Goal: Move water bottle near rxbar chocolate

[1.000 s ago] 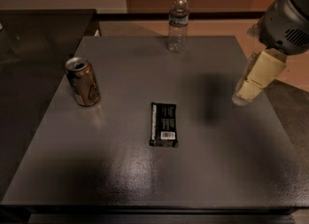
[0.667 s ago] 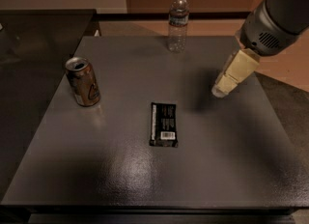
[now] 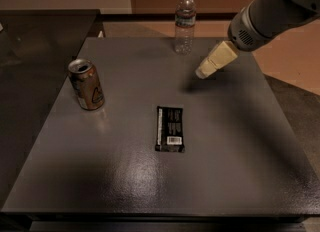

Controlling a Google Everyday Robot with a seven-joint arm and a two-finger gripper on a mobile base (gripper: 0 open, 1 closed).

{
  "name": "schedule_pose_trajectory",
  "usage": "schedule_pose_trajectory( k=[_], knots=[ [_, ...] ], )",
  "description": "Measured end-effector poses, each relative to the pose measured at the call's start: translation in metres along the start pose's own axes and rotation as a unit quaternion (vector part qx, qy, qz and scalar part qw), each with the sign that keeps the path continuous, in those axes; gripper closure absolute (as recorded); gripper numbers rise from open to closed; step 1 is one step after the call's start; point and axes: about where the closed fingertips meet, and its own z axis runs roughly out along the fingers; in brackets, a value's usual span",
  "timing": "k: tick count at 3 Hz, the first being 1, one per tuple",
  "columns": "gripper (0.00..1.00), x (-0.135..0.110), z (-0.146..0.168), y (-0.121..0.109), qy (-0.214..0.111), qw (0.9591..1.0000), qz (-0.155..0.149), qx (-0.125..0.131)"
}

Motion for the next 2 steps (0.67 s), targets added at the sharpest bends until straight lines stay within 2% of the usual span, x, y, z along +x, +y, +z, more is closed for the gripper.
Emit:
schedule_pose_trajectory(
  k=[1,2],
  knots=[
    [0.0,-0.019,0.024,-0.028,-0.042,0.9986,0.027,0.018],
    [0.0,-0.041,0.057,-0.055,-0.087,0.995,0.046,0.017]
  ],
)
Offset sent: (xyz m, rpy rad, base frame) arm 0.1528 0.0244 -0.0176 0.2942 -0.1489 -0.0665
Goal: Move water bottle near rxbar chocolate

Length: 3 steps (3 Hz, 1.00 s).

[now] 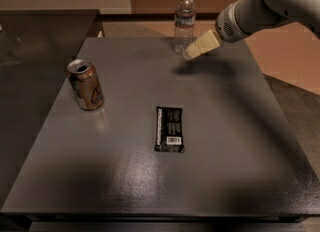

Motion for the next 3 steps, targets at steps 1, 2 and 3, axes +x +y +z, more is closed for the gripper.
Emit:
schedule_pose_trajectory(
  k=[1,2,3],
  knots=[
    [0.0,-0.017,0.036,-0.021,-0.043,0.9989,0.013,-0.009],
    [0.0,-0.029,0.061,-0.035,-0.079,0.9967,0.019,-0.006],
    [0.0,-0.041,0.079,-0.052,-0.112,0.9931,0.033,0.007]
  ],
)
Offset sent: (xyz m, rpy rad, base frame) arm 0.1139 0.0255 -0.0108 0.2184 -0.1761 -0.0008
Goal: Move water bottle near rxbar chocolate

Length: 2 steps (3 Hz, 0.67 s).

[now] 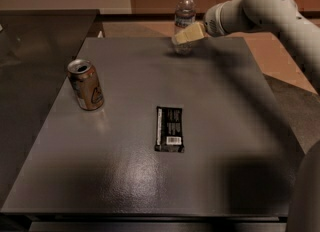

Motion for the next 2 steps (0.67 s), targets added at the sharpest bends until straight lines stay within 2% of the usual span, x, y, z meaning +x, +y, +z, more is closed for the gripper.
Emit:
schedule_pose_trajectory(
  k=[1,2],
  knots=[
    [0.0,-0.011,0.012,-0.01,-0.024,0.9996,0.013,0.01],
    [0.17,-0.025,0.021,-0.011,-0.042,0.9988,0.025,-0.002]
  ],
)
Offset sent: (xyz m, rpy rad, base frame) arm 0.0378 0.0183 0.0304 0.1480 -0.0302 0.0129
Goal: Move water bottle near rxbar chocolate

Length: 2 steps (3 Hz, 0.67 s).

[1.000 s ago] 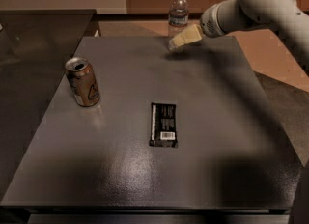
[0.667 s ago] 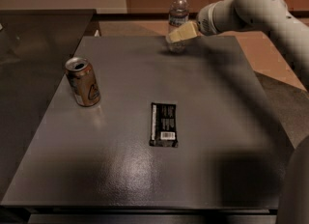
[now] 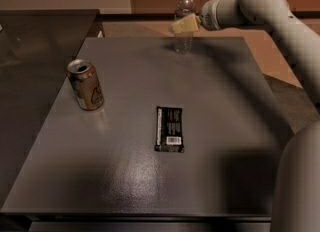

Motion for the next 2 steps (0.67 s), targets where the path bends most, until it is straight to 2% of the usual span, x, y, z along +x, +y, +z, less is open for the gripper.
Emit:
schedule_pose_trajectory(
  k=[2],
  knots=[
    [0.63,-0.013,-0.013,0.017,-0.021,0.9985,0.013,-0.049]
  ],
)
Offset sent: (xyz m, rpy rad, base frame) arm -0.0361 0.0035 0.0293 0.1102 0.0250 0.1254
